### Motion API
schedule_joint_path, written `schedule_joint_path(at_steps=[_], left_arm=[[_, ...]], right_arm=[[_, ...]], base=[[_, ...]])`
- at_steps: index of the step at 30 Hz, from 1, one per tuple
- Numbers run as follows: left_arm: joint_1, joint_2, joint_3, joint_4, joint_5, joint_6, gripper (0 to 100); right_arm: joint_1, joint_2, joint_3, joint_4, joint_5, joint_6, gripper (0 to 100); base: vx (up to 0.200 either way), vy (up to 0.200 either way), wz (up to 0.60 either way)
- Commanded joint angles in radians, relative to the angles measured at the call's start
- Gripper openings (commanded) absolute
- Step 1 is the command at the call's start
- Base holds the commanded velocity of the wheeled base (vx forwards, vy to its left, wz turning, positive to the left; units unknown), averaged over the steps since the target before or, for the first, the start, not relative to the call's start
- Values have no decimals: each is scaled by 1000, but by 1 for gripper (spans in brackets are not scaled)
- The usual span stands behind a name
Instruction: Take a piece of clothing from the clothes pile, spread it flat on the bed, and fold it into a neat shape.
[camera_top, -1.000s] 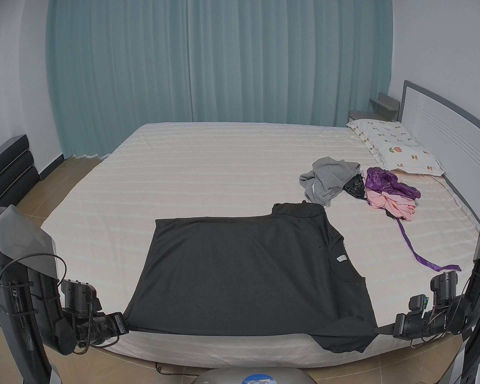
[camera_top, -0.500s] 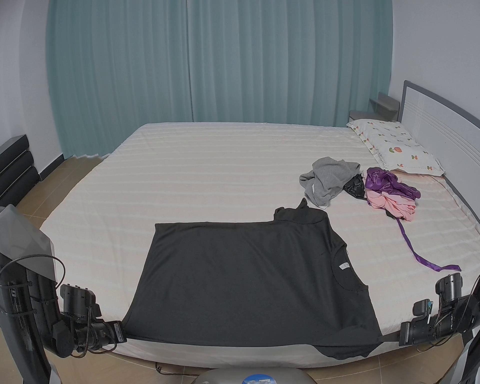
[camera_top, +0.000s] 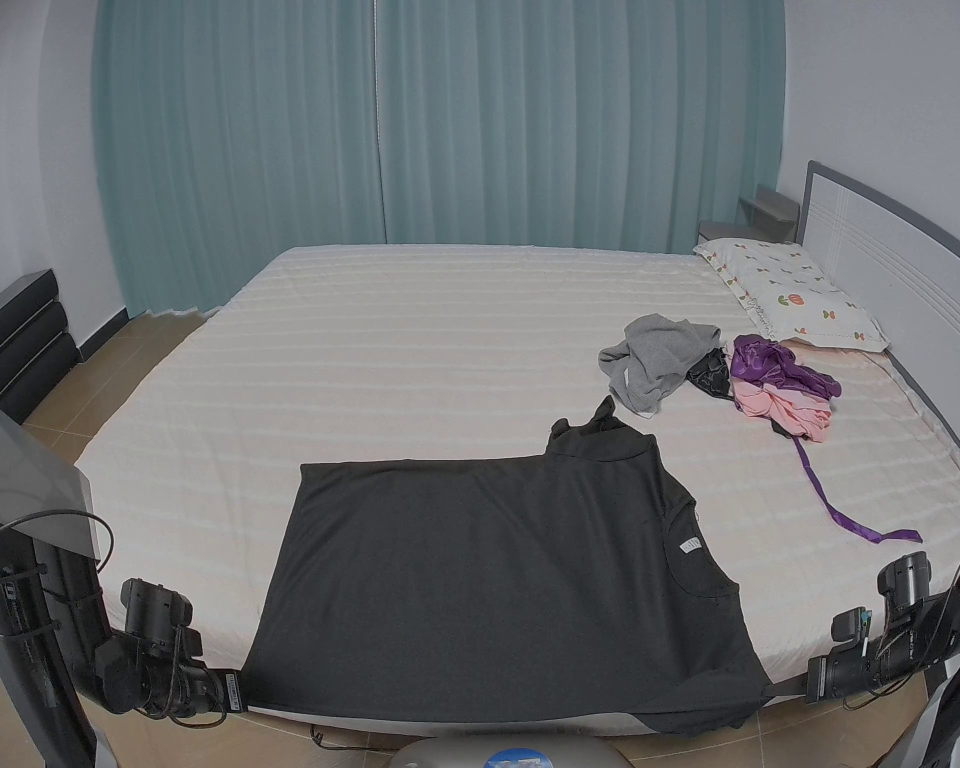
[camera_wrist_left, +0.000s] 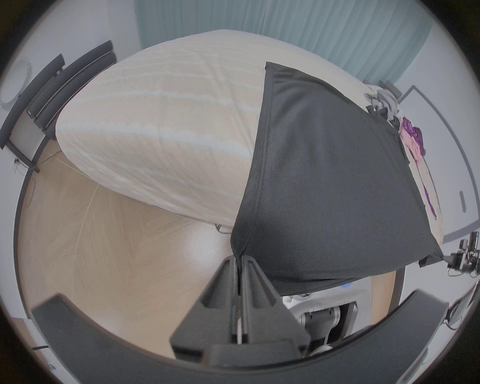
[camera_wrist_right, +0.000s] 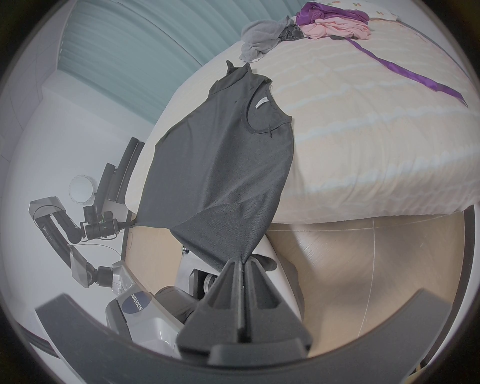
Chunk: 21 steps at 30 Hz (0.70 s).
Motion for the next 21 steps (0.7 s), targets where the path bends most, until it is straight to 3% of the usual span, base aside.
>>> schedule_joint_path(at_steps=[1, 7, 12, 20, 21], left_arm=[[-4, -46, 18, 64, 2, 40, 0], [-5, -111, 18, 145, 2, 54, 0], [-5, -118, -11, 104, 0, 37, 0], [-7, -120, -105, -4, 11, -144, 0], [-19, -115, -114, -41, 39, -169, 0]], right_arm=[[-4, -45, 18, 34, -1, -9, 0], [-2, -84, 18, 82, 0, -13, 0], [-2, -90, 4, 56, 14, -9, 0], [-1, -85, -74, 2, 5, 42, 0], [4, -90, -108, -10, 2, 89, 0]], base=[[0, 0, 0], [0, 0, 0], [0, 0, 0], [0, 0, 0], [0, 0, 0]])
